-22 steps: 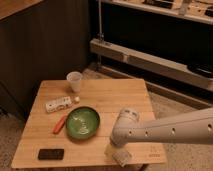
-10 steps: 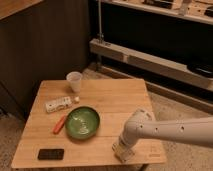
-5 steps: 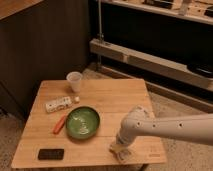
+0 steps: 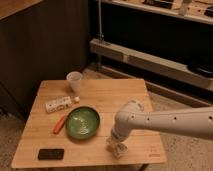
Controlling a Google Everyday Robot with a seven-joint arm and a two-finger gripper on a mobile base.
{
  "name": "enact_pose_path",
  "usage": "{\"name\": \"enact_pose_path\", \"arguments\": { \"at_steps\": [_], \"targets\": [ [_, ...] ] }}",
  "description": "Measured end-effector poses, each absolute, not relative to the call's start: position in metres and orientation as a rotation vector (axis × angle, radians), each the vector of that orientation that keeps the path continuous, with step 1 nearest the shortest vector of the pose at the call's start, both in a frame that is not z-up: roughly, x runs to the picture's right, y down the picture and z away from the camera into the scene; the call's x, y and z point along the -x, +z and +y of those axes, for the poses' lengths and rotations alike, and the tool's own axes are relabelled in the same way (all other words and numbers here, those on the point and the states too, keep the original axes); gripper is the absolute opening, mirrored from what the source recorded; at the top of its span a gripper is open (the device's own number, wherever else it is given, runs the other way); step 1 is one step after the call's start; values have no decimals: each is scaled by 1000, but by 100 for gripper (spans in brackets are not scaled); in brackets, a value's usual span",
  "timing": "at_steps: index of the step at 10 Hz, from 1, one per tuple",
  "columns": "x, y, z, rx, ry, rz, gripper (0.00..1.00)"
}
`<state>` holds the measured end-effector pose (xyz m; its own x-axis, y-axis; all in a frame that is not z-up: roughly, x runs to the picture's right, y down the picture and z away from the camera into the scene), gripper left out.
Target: Place the white sponge in the ceramic bowl
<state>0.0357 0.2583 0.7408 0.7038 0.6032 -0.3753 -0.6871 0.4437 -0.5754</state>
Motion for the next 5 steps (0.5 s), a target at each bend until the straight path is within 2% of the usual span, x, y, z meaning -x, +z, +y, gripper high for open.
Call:
{"name": "enact_pose_path", "arguments": {
  "at_steps": [5],
  "targets": [
    [-8,733,227,758,762,108,2]
  ]
}}
